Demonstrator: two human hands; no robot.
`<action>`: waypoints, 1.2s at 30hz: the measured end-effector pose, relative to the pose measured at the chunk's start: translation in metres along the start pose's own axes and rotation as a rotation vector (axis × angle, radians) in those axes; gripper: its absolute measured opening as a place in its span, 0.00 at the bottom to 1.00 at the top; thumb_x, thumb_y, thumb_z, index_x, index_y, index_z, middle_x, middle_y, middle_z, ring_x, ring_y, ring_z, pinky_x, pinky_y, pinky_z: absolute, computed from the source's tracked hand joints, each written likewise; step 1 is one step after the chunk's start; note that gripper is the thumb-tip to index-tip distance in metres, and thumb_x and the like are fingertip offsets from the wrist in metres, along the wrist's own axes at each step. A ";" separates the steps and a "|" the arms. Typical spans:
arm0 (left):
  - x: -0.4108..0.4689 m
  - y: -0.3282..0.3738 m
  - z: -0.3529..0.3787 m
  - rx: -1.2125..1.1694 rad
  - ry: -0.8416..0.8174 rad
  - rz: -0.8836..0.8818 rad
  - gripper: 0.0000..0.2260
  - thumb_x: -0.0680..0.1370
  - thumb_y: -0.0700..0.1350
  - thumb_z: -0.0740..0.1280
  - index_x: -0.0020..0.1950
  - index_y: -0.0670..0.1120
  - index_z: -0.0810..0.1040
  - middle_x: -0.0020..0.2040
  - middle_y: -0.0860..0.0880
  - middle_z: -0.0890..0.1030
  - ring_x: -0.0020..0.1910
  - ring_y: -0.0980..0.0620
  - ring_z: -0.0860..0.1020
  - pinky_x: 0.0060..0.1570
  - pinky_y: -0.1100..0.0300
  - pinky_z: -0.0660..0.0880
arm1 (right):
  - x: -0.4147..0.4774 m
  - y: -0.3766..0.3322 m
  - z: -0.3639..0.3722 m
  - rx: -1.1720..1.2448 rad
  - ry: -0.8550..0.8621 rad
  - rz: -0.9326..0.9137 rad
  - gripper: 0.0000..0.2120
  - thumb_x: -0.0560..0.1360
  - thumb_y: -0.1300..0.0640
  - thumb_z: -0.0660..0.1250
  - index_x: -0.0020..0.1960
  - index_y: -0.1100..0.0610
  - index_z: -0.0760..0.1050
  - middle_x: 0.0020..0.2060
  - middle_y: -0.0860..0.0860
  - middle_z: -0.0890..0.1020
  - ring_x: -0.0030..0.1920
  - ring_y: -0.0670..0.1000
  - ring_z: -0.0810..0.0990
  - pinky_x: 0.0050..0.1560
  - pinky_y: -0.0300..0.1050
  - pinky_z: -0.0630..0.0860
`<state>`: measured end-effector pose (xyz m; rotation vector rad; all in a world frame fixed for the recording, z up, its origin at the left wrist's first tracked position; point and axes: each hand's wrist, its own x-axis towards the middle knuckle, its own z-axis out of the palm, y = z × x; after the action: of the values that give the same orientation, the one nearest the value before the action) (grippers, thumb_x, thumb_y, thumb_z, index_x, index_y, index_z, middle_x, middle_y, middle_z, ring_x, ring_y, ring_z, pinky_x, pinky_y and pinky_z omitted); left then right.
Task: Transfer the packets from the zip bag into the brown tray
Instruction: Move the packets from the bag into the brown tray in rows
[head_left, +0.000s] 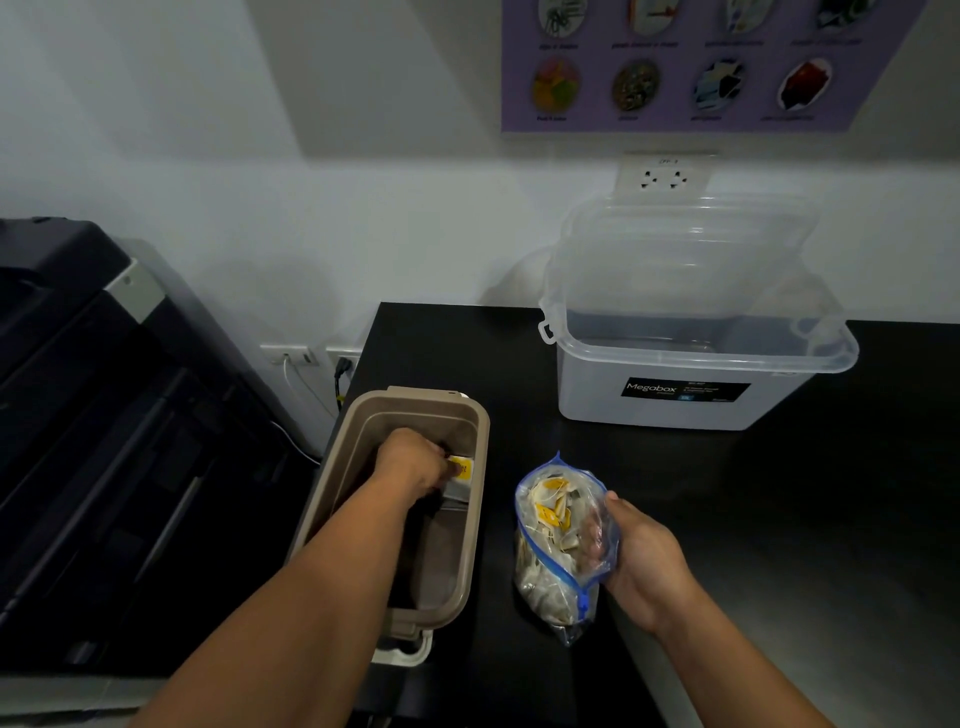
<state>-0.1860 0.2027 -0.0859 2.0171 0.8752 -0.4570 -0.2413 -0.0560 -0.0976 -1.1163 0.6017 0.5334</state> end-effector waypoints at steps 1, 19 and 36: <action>-0.002 0.000 -0.002 -0.041 0.004 -0.014 0.04 0.77 0.37 0.70 0.44 0.44 0.80 0.47 0.42 0.86 0.45 0.45 0.85 0.52 0.50 0.82 | 0.000 0.000 0.000 0.004 0.002 0.005 0.17 0.86 0.54 0.58 0.65 0.63 0.78 0.56 0.62 0.86 0.56 0.62 0.86 0.54 0.58 0.81; -0.130 0.068 -0.018 0.313 -0.021 0.661 0.06 0.78 0.43 0.71 0.52 0.53 0.83 0.40 0.57 0.83 0.41 0.64 0.80 0.38 0.77 0.71 | -0.003 0.002 0.005 0.000 -0.016 -0.040 0.19 0.86 0.56 0.58 0.67 0.69 0.74 0.59 0.68 0.83 0.63 0.67 0.82 0.64 0.64 0.79; -0.099 0.070 0.104 1.136 -0.225 0.389 0.16 0.80 0.42 0.68 0.66 0.39 0.75 0.63 0.42 0.77 0.62 0.43 0.77 0.56 0.51 0.74 | -0.010 -0.003 0.001 0.056 -0.017 -0.043 0.17 0.86 0.58 0.58 0.64 0.70 0.75 0.56 0.69 0.83 0.52 0.62 0.85 0.52 0.57 0.83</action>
<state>-0.2018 0.0490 -0.0447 2.9616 -0.0118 -1.0853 -0.2463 -0.0571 -0.0879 -1.0686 0.5734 0.4863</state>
